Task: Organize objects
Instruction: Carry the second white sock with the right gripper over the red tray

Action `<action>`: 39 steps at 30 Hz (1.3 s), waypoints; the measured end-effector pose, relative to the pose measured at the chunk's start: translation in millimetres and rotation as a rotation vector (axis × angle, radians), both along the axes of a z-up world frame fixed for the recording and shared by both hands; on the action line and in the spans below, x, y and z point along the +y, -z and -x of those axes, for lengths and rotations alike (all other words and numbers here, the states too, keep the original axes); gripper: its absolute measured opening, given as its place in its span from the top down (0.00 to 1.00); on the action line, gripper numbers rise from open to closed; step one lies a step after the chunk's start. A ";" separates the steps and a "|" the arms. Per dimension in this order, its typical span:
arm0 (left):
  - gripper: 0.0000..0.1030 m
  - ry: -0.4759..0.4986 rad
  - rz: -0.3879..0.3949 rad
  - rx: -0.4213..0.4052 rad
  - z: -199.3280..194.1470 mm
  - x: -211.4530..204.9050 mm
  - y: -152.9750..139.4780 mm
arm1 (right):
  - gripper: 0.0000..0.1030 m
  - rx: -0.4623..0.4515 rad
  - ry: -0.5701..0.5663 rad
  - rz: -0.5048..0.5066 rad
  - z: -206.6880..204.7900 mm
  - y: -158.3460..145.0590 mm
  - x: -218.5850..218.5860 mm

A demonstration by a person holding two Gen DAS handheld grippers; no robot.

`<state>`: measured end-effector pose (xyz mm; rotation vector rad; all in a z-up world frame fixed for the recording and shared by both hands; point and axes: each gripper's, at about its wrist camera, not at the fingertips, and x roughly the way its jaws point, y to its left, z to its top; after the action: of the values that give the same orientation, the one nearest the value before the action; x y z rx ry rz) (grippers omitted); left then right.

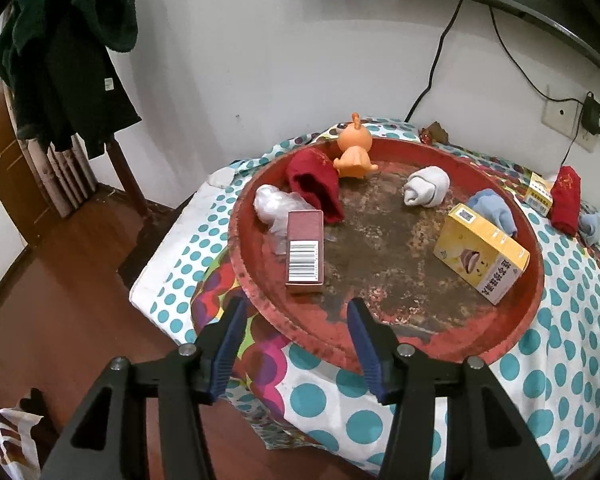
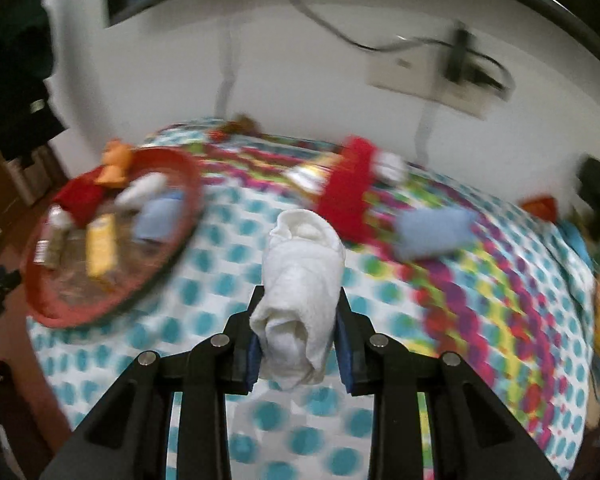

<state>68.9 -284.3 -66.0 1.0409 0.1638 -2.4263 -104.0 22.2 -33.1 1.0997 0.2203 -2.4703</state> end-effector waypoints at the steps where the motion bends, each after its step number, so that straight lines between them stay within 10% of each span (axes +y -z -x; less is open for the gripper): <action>1: 0.48 -0.003 -0.004 -0.004 0.4 -1.2 0.7 | 0.73 -0.008 -0.024 0.013 -1.6 -2.3 -10.8; 17: 0.48 -0.060 -0.030 -0.021 -1.6 -19.9 5.2 | 0.73 -0.035 -0.406 -0.021 -61.8 0.8 -186.7; 39: 0.48 -0.052 -0.033 -0.025 0.7 -18.9 8.1 | 0.70 -0.066 -0.356 -0.171 -24.3 50.8 -220.3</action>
<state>68.2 -303.2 -74.1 1.0683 0.2209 -2.3704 -79.7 -198.1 -83.9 1.0993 0.5650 -2.1261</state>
